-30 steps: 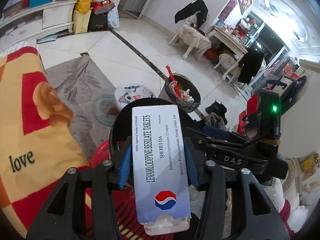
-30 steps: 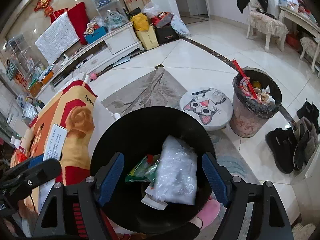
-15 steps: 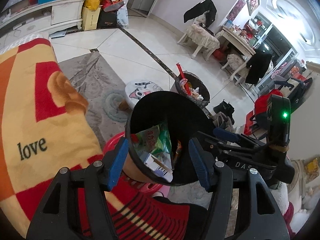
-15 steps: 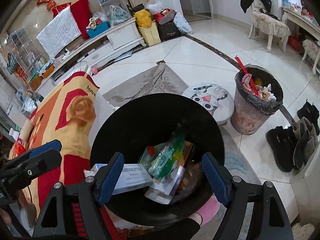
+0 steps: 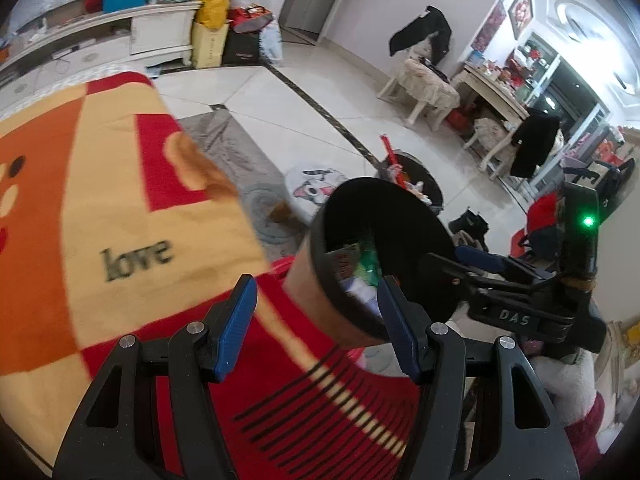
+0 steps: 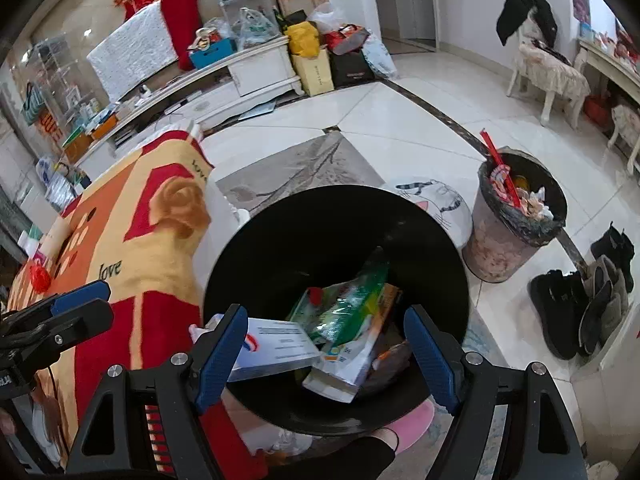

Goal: Collect trash
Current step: 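Move both tools back over the blanket toward the red bag and cup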

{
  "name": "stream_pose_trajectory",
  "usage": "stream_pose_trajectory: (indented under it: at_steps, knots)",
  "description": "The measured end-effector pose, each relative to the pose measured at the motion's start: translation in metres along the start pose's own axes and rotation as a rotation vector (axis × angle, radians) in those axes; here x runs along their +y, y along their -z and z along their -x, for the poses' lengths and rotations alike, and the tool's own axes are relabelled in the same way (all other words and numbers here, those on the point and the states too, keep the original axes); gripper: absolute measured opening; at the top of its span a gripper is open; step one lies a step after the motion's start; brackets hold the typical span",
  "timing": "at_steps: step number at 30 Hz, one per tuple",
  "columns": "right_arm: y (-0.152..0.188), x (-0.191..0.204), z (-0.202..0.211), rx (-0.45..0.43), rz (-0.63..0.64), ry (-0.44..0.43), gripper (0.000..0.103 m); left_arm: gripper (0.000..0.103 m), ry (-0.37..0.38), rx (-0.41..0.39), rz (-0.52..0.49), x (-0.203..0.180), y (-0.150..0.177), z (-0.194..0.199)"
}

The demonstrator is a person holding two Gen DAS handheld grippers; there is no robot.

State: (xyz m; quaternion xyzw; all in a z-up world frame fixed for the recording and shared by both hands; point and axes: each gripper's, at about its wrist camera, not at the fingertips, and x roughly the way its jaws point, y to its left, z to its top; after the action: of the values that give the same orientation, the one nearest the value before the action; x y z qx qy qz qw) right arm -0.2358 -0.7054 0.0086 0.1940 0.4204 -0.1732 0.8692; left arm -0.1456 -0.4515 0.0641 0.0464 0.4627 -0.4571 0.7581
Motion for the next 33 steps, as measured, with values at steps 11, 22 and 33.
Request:
stream_pose_trajectory:
  at_steps: [11, 22, 33]
  knots:
    - [0.002, 0.050, 0.003, -0.011, 0.095, -0.026, 0.078, 0.061, -0.090, -0.065, 0.056, 0.048, 0.020, 0.040]
    - [0.005, 0.107, 0.001, -0.007, 0.187, -0.059, 0.078, 0.061, -0.143, -0.099, 0.147, 0.090, 0.040, 0.076]
    - [0.006, 0.173, -0.007, 0.007, 0.293, -0.103, 0.079, 0.061, -0.235, -0.151, 0.223, 0.140, 0.062, 0.118]
